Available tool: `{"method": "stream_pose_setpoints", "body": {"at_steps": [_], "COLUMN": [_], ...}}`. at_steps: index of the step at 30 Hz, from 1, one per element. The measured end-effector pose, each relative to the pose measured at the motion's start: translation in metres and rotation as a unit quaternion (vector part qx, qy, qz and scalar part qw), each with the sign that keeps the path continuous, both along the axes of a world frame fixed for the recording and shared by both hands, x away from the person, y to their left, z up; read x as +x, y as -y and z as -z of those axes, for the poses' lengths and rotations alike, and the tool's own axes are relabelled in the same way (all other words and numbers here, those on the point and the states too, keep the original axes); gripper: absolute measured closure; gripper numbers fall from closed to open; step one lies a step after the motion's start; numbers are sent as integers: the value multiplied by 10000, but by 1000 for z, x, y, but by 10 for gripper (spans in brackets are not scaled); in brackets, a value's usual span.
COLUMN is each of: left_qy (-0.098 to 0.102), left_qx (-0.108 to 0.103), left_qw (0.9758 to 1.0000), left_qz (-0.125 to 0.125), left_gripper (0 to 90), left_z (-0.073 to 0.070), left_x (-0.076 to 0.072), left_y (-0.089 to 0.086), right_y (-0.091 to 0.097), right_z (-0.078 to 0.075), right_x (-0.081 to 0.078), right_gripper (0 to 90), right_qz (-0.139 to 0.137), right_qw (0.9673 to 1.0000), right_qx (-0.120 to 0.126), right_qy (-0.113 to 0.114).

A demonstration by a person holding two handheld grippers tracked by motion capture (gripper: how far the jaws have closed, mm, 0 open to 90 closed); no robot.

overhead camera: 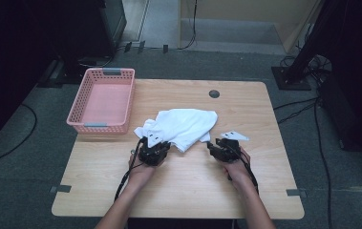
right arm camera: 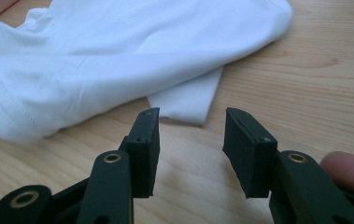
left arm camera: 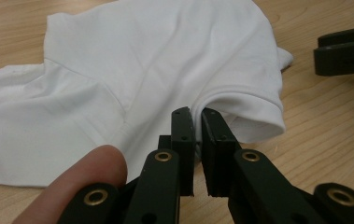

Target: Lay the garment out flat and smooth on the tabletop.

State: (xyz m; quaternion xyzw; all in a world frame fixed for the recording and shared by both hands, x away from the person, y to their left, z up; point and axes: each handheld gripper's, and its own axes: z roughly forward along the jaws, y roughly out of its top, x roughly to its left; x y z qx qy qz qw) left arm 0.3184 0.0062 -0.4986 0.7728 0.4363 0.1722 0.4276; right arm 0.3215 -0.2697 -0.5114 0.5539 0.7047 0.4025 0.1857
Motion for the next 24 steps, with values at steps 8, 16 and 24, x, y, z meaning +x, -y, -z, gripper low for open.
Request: {"method": "stream_pose_setpoints", "body": {"at_steps": [8,16,24], "left_qy": [-25,-23,-2], "left_qx": [-17,-13,-77], "left_qw": [10000,10000,9999], "left_qz": [-19,-62,-133], "left_gripper": [858,858,858], "left_z": [0,-2,-4], "left_x": [1,1,2], "left_y": [-1,-5,-11], "right_y": [-24,-29,-2], "right_z": [8,9,8], "right_x": [23,22,7], "right_gripper": [554,805,849], "right_qz": [155,98,-44], "right_qw": [9990,9957,9962], "right_qx": [-384,-920,-872], "right_qy": [-150,55,8]}}
